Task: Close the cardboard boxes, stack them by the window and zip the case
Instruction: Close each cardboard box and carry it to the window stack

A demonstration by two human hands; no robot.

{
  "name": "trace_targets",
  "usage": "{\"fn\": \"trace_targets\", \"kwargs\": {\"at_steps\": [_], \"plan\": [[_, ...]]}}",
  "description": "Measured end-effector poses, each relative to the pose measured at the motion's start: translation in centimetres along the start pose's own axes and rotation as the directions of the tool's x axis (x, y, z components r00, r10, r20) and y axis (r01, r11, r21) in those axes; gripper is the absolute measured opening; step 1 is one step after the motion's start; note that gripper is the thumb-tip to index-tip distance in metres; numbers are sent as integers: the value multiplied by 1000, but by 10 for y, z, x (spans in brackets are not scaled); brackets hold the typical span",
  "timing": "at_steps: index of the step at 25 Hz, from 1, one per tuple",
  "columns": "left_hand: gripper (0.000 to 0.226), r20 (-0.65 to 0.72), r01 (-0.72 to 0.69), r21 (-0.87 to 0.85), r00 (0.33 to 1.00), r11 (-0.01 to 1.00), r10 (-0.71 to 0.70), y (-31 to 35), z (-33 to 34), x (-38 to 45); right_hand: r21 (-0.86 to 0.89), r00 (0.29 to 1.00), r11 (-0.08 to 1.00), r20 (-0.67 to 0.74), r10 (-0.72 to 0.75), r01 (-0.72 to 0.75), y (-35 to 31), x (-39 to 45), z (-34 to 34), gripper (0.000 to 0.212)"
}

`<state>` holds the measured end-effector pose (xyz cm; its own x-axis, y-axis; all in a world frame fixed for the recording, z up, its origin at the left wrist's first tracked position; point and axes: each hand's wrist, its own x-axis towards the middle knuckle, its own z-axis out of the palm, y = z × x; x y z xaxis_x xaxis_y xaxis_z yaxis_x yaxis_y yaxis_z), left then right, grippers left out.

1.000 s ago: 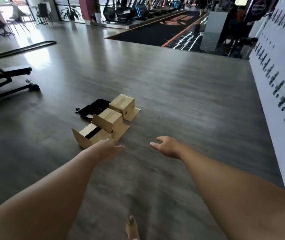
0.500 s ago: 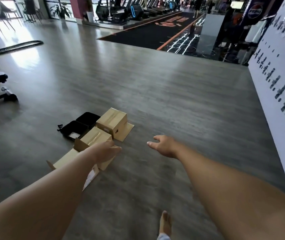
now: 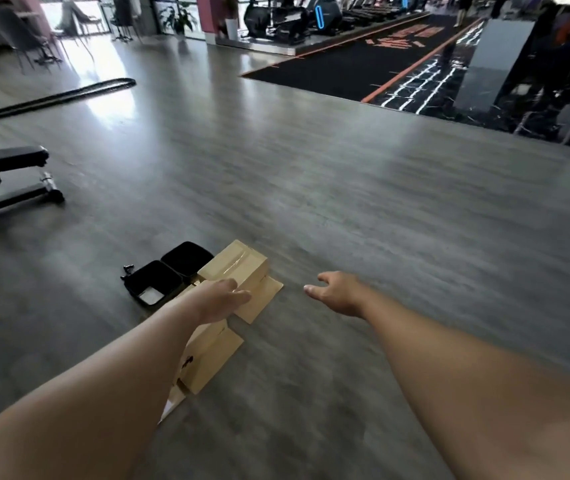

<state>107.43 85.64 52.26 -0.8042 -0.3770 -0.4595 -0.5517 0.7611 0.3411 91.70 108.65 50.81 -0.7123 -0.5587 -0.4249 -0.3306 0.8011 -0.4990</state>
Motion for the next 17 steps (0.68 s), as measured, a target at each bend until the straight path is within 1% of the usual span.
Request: {"fn": "trace_targets", "kwargs": {"at_steps": [2, 5, 9, 12, 14, 17], "plan": [[62, 41, 29, 6, 999, 1000, -29, -2, -9, 33, -24, 999, 1000, 35, -16, 16, -3, 43, -14, 87], [64, 37, 88, -44, 996, 995, -87, -19, -27, 105, -55, 995, 997, 90, -40, 45, -16, 126, -34, 86], [51, 43, 128, -37, 991, 991, -127, -41, -50, 204, -96, 987, 993, 153, -46, 61, -37, 228, -55, 83], [54, 58, 230, -113, 973, 967, -224, -49, -66, 261, -136, 975, 986, 212, -66, 96, -53, 292, -70, 83], [54, 54, 264, -165, 964, 950, -259, -51, -80, 298, -148, 969, 981, 231, -86, 122, -63, 339, -83, 83], [65, 54, 325, -219, 946, 920, -321, -56, -91, 343, -141, 951, 977, 287, -116, 161, -74, 405, -94, 84]]}}
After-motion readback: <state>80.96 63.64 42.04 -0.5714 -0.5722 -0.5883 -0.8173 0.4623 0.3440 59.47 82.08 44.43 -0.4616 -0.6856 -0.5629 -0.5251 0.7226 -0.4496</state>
